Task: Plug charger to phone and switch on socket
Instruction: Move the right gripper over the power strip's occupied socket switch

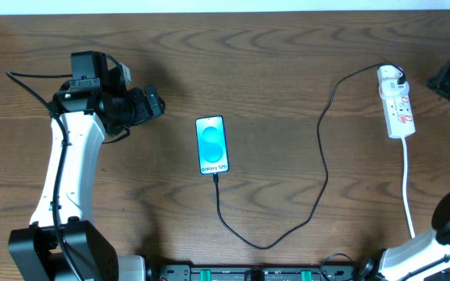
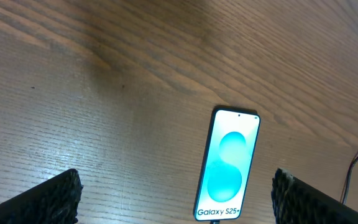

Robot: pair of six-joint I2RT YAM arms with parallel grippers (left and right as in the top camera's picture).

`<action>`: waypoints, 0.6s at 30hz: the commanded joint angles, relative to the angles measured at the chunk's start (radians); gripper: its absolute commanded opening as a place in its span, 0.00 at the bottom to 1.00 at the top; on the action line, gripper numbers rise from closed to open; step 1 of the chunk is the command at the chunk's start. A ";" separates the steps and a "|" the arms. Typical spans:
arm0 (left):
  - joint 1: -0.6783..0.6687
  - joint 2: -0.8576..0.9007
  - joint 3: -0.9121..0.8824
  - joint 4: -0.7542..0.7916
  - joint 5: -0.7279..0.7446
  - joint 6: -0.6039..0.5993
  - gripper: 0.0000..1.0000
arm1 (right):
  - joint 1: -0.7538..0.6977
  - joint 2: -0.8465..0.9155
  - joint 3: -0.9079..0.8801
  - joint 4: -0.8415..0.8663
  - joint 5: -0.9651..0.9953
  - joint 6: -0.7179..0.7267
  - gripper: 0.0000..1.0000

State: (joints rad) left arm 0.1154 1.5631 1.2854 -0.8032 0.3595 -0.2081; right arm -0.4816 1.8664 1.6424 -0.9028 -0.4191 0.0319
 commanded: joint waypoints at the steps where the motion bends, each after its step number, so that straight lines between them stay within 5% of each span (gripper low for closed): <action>1: 0.002 0.003 0.011 0.000 -0.013 0.009 0.97 | -0.017 0.068 0.016 0.037 -0.051 -0.090 0.01; 18: 0.002 0.003 0.011 0.000 -0.013 0.009 0.97 | -0.032 0.264 0.016 0.107 -0.066 -0.023 0.01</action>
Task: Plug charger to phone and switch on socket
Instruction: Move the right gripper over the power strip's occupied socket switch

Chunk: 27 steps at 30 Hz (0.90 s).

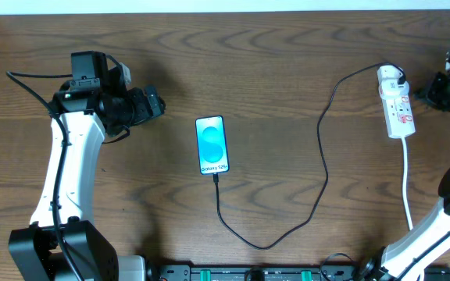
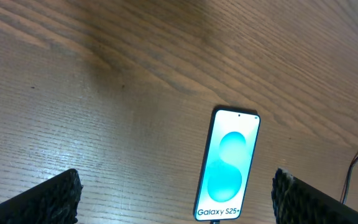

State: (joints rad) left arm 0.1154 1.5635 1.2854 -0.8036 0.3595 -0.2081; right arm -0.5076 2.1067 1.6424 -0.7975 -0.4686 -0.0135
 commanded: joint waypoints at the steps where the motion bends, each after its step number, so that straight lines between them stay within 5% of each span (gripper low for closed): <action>1: 0.002 0.003 0.011 0.000 -0.013 0.009 0.97 | -0.006 0.032 0.016 0.002 -0.012 0.029 0.01; 27: 0.002 0.003 0.011 0.000 -0.013 0.009 0.97 | 0.017 0.090 0.015 0.129 -0.008 0.042 0.01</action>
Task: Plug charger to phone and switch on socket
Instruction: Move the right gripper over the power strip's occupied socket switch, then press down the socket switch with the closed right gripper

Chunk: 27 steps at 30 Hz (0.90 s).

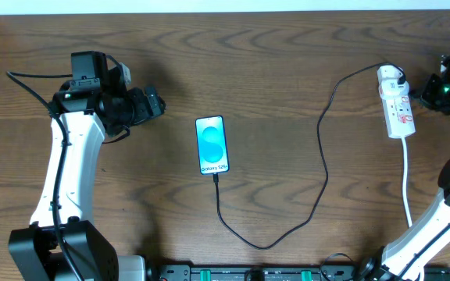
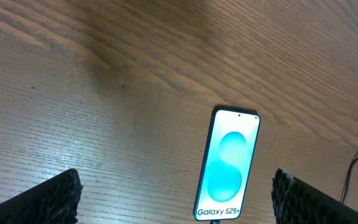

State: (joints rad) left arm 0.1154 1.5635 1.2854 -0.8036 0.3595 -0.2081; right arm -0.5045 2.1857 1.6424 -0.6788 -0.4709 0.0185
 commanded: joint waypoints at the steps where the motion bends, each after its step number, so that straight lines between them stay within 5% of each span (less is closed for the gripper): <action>1: 0.002 0.003 0.011 0.000 -0.013 0.009 0.97 | 0.014 0.011 0.015 0.013 -0.006 0.010 0.01; 27: 0.002 0.003 0.011 0.000 -0.013 0.009 0.97 | 0.073 0.088 0.010 0.009 -0.003 0.010 0.01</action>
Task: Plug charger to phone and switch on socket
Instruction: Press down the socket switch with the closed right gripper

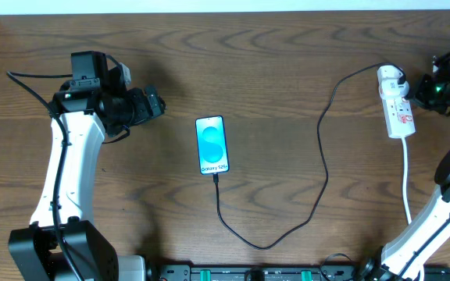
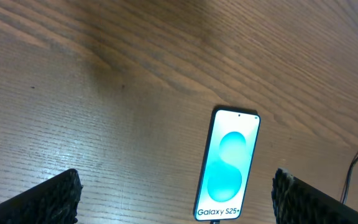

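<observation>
The phone [image 1: 212, 145] lies face up mid-table, its screen lit cyan, and the black charger cable [image 1: 319, 176] is plugged into its bottom end. That cable loops round to a plug in the white socket strip [image 1: 395, 101] at the far right. My left gripper [image 1: 153, 102] hovers left of the phone, its fingers [image 2: 51, 199] spread wide with nothing between them; the phone [image 2: 227, 163] shows between them in the left wrist view. My right gripper [image 1: 432, 87] hangs just right of the strip's top end, too small to tell whether it is open or shut.
The strip's white lead [image 1: 407, 187] runs down toward the front edge at the right. The wooden table [image 1: 131, 195] carries nothing else besides the arms' bases along the front edge.
The right gripper has shifted slightly left, closer to the socket strip's top end. The left arm, phone and cable have not moved.
With the cable plugged into the lit phone throughout, my left gripper stayed open and still. My right gripper stood at the far right edge, away from the strip, then was nearer at each moment, and now sits beside the strip's top.
</observation>
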Robot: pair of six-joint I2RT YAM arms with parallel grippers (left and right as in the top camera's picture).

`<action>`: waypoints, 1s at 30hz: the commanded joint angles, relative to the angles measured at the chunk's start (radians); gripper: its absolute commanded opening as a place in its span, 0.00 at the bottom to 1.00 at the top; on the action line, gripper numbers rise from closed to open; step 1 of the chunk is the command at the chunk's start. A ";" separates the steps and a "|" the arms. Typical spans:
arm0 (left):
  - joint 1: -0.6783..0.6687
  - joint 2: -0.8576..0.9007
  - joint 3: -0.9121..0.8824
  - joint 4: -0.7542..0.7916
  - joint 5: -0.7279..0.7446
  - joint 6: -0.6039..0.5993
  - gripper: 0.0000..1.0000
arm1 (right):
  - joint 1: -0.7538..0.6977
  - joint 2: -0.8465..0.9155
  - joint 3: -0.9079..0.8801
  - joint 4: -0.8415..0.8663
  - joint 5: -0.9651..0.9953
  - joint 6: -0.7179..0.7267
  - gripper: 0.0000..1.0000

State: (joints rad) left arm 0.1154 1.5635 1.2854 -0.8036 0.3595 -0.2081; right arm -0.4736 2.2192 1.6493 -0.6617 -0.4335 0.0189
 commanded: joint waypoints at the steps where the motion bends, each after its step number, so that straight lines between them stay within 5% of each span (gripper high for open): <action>1: 0.002 0.003 0.011 0.000 -0.013 0.009 0.97 | 0.044 0.059 0.003 -0.011 -0.040 0.010 0.01; 30: 0.002 0.003 0.011 0.000 -0.013 0.009 0.97 | 0.090 0.069 0.003 -0.114 -0.051 0.010 0.01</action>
State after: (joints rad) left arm 0.1154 1.5635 1.2854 -0.8036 0.3595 -0.2081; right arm -0.4591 2.2341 1.6867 -0.7300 -0.4019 0.0189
